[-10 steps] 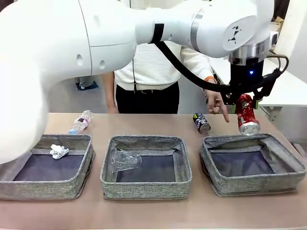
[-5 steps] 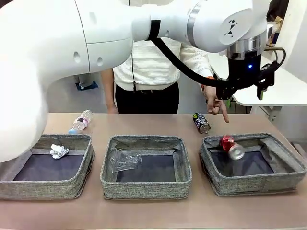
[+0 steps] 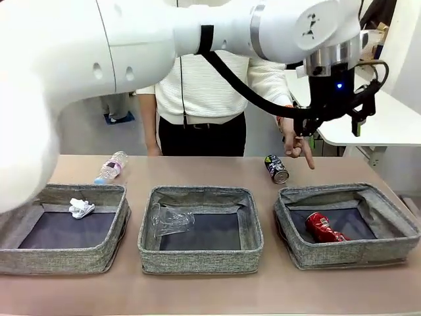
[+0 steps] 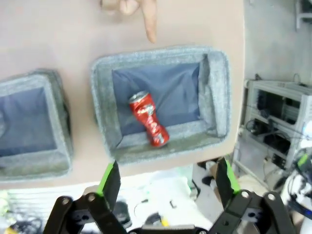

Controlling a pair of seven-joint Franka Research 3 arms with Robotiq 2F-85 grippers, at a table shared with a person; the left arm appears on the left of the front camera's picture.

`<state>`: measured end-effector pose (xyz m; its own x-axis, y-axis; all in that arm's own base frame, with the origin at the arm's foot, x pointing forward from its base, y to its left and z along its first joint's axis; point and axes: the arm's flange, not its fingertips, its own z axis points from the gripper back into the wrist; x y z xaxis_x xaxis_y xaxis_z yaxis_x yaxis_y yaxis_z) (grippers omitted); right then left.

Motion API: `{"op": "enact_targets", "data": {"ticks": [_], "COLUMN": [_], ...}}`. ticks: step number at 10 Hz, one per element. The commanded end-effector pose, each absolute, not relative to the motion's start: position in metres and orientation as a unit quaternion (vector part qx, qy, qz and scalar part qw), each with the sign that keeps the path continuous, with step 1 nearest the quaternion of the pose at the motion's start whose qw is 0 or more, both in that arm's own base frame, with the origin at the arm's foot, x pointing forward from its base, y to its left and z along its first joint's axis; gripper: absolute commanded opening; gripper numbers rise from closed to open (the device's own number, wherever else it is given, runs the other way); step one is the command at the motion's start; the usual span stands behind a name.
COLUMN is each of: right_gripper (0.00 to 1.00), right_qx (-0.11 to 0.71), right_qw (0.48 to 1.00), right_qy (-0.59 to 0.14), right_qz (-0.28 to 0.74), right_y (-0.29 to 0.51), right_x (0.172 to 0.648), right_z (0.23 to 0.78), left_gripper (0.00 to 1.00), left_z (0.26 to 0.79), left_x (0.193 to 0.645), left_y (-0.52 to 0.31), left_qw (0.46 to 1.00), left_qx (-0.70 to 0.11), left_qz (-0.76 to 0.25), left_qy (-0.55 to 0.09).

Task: Sort the waste into the appropriate baskets.
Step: Place the picked waste into the Fabric basket indicated by the person.

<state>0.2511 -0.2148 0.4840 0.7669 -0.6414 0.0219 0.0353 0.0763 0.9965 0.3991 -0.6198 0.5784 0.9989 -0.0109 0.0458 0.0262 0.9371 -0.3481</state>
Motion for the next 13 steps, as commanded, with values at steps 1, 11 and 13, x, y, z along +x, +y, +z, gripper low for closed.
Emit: {"op": "enact_targets", "data": {"ticks": [1,11,13], "right_gripper": [1.0,1.0,1.0], "right_qx": [0.649,0.629,0.628], "right_qw": [0.694,0.768,0.767], "right_qy": [-0.217,0.115,0.118], "right_qz": [-0.222,-0.05,-0.057], "right_y": [-0.209,-0.011,-0.001], "right_x": [0.263,0.434,0.442], "right_z": [0.484,0.476,0.473], "left_gripper": [1.0,1.0,1.0], "left_z": [0.599,0.538,0.501], "left_x": [0.39,0.336,0.317], "left_y": [-0.549,-0.11,-0.059], "left_qw": [0.988,0.867,0.789], "left_qx": [-0.149,-0.492,-0.606], "left_qz": [-0.049,0.062,0.077], "left_qy": [0.011,0.053,0.061]}}
